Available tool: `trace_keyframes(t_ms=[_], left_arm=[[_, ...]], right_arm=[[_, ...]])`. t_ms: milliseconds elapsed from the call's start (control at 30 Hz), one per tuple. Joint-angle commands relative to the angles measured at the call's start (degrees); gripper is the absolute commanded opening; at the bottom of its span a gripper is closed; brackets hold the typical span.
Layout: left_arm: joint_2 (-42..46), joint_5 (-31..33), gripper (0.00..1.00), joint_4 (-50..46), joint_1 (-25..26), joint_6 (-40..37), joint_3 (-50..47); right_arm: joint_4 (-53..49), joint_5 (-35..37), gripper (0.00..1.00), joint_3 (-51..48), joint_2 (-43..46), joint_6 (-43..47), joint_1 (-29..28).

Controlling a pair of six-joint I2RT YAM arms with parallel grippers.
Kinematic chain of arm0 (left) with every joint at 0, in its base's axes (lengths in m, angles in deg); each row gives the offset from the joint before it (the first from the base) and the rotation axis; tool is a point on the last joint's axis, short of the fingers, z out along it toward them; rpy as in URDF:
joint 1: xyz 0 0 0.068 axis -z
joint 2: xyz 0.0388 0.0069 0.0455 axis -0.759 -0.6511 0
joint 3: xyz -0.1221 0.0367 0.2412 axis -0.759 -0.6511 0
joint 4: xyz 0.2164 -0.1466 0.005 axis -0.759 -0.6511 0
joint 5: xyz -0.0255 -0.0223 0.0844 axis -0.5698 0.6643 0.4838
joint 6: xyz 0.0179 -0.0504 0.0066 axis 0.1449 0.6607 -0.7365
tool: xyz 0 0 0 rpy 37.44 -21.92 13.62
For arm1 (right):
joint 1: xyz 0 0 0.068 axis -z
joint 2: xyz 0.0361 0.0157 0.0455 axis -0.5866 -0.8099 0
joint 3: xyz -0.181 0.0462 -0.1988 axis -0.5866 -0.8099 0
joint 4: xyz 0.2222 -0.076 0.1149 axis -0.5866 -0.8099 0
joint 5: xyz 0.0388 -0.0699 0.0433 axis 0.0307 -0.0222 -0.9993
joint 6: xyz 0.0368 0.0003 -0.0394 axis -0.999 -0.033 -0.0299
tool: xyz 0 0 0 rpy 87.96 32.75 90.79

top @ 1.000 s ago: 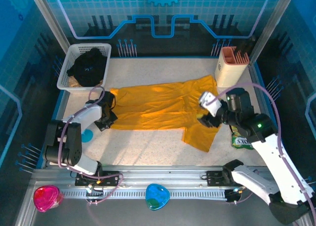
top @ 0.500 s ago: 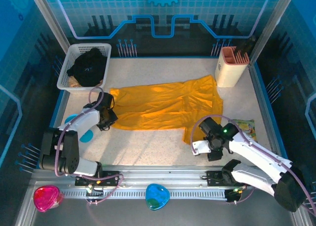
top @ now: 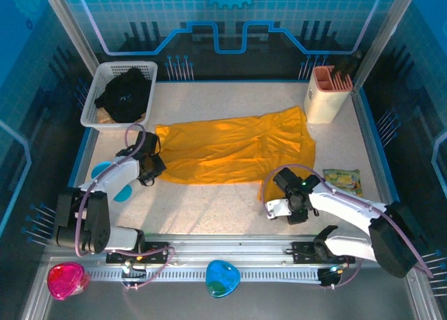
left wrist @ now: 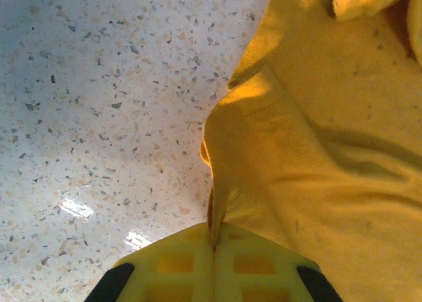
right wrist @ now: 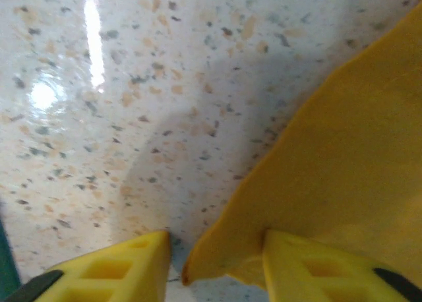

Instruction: Fold and stack the t-shirts

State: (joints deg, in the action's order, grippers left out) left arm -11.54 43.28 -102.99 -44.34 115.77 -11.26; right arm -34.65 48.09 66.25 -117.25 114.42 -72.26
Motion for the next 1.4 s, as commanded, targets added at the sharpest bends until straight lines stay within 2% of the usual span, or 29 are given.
trace_keyframes(t_ms=[0, 133, 467, 633, 833, 1033, 1367], left_arm=[[1.81, 0.22, 0.0, -0.41, -0.38, -1.71, -0.72], [2.8, 0.31, 0.0, -1.05, -0.38, -1.62, -0.78], [7.37, -0.25, 0.0, -5.32, -0.38, -0.87, -2.51], [9.74, -0.64, 0.0, -8.74, -0.38, -0.45, -0.66], [8.5, 0.3, 0.0, -12.01, -0.47, -0.95, 5.21], [3.31, 3.41, 0.0, -14.77, -0.81, -1.97, 12.04], [-7.31, 5.86, 0.0, -15.35, -1.78, -2.14, 20.25]], right_arm=[[1.75, 2.12, 0.26, -0.39, -0.52, 0.2, -0.44], [-0.19, 3.63, 0.0, -0.05, 2.31, 0.21, -0.4], [-17.4, 4.81, 0.0, 5.3, 19.24, -0.78, -0.69], [-11.93, 9.85, 0.0, 8.27, 22.88, 0.29, 0.76], [2.56, 12.93, 0.0, 17.71, 14.87, -4.51, 7.03], [15.47, 13.67, 0.0, 23.86, 4.86, 1.41, 12.24], [23.91, 7.25, 0.0, 33.49, -9.64, 6.97, 21.41]])
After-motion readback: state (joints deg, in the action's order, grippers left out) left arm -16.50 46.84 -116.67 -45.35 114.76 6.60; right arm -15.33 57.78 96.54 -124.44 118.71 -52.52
